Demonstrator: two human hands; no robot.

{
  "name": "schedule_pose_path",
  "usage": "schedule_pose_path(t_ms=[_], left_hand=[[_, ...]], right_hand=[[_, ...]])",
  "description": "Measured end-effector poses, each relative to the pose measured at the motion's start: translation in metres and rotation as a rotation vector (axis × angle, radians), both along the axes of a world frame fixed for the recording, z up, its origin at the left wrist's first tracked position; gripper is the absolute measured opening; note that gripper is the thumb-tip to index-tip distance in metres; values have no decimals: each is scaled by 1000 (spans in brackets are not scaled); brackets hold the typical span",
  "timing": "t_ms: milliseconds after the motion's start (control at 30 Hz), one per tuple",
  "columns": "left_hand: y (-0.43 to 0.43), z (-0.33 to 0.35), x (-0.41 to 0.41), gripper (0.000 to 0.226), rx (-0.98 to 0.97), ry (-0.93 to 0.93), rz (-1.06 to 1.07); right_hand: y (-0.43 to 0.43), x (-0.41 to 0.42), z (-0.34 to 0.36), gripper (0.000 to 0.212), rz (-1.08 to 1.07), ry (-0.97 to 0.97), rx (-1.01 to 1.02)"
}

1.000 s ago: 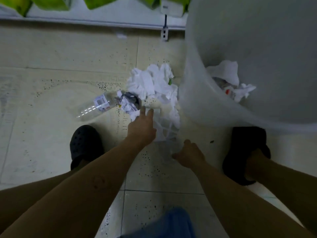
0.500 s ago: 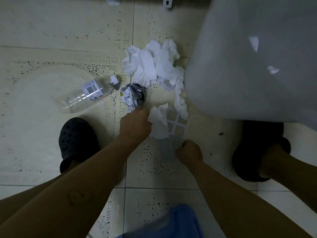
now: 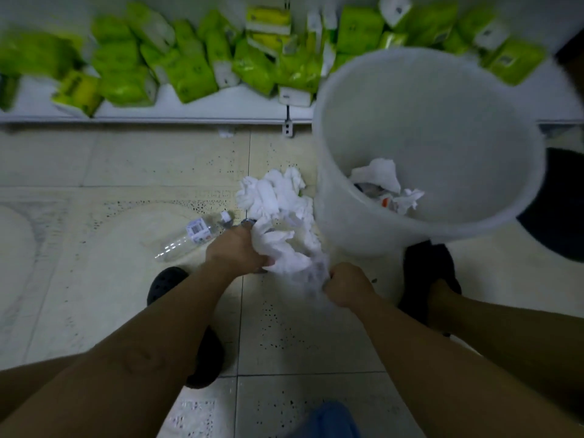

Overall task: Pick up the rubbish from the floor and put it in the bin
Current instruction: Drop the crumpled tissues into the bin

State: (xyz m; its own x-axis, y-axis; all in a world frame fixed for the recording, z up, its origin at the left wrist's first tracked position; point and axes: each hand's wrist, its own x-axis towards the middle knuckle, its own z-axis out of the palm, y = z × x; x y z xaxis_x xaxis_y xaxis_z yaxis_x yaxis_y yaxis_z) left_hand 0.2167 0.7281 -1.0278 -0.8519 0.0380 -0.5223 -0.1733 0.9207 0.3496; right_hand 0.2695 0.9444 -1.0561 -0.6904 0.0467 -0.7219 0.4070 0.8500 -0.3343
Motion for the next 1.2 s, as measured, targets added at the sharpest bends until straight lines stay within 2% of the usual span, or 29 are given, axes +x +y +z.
schedule_pose_path(t_ms=[133, 233, 400, 467, 667, 733, 800, 967, 1067, 1100, 1133, 1200], left_hand=[[-4, 47, 9, 47, -8, 75, 52], [0, 83, 18, 29, -29, 168, 70], [25, 150, 29, 25, 10, 351, 93], [39, 175, 31, 12, 27, 426, 93], [85, 225, 29, 37, 124, 599, 41], [97, 234, 24, 38, 140, 636, 35], [110, 238, 18, 30, 137, 641, 22], [139, 236, -2, 21, 165, 663, 50], [160, 227, -19, 21, 170, 653, 85], [168, 223, -24, 22, 176, 651, 91], [176, 218, -30, 27, 198, 636, 92], [192, 207, -40, 56, 250, 535, 66]], right_hand=[[7, -2, 50, 38, 75, 102, 15], [11, -1, 89, 16, 134, 205, 48], [21, -2, 158, 28, 147, 453, 90], [28, -3, 184, 26, 145, 537, 92], [55, 0, 238, 18, 48, 690, 38], [68, -3, 249, 24, -22, 737, -1], [85, -11, 258, 21, -117, 788, -49], [143, -30, 256, 29, -484, 812, -195], [166, -36, 236, 16, -742, 672, -409], [170, -39, 232, 20, -773, 617, -468], [175, -43, 228, 37, -765, 573, -480], [182, -49, 225, 57, -659, 551, -356]])
